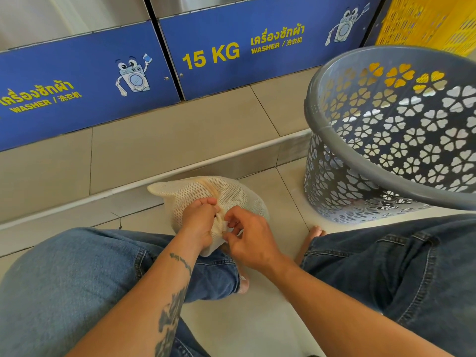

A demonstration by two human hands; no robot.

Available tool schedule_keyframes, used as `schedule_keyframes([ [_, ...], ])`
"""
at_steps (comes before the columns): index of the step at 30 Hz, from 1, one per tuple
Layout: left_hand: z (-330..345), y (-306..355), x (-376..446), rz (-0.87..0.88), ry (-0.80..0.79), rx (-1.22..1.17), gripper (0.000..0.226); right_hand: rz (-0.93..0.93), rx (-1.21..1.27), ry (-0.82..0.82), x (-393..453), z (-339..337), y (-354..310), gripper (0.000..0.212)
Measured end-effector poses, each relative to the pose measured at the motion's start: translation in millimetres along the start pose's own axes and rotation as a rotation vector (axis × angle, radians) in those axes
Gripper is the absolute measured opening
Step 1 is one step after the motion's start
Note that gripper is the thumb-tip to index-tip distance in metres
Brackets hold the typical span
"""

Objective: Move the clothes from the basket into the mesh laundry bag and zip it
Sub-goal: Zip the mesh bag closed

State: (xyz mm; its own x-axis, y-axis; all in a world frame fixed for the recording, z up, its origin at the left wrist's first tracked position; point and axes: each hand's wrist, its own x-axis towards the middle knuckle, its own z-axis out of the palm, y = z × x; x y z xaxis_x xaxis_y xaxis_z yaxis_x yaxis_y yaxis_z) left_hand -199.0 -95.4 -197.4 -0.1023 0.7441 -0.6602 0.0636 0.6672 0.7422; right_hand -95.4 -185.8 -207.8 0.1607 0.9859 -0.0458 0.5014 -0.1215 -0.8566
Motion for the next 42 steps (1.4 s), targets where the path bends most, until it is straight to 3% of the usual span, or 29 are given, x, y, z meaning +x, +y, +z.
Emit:
schedule_keyframes([
  [4, 0.0, 0.2, 1.6, -0.014, 0.002, -0.032, 0.025, 0.070, 0.068, -0.053, 2.5, -0.5, -1.5, 0.028],
  [8, 7.2, 4.7, 1.2, 0.055, 0.006, -0.020, 0.024, 0.384, 0.413, 0.027, -0.7, 11.8, -6.5, 0.035],
  [14, 9.1, 4.0, -2.6, 0.149, 0.010, -0.004, 0.028, 0.594, 0.778, 0.004, 4.2, -3.6, -9.2, 0.005],
  [23, 6.3, 8.0, -17.8, 0.209, -0.052, 0.017, 0.029, 0.655, 0.570, -0.138, 8.3, -7.5, -17.8, 0.019],
  [26, 5.3, 8.0, -22.6, 0.258, -0.058, 0.038, 0.029, 0.572, 0.439, -0.208, 5.0, -12.0, -19.3, 0.019],
  [30, 3.6, 9.6, -24.0, 0.294, 0.020, 0.020, 0.032, 0.340, 0.086, -0.262, 9.3, -24.9, -15.6, 0.022],
  [36, 3.7, 11.8, -24.1, 0.269, 0.039, 0.039, 0.032, 0.350, 0.010, -0.382, 8.2, -34.8, -10.5, 0.019],
  [39, 4.7, 9.7, -27.0, 0.296, 0.034, 0.145, 0.037, 0.444, 0.042, -0.434, 12.0, -43.0, -6.3, 0.017],
  [42, 2.1, 7.2, -30.0, 0.390, -0.036, 0.467, 0.042, 0.484, 0.041, -0.386, 12.9, -53.9, 2.9, 0.013],
])
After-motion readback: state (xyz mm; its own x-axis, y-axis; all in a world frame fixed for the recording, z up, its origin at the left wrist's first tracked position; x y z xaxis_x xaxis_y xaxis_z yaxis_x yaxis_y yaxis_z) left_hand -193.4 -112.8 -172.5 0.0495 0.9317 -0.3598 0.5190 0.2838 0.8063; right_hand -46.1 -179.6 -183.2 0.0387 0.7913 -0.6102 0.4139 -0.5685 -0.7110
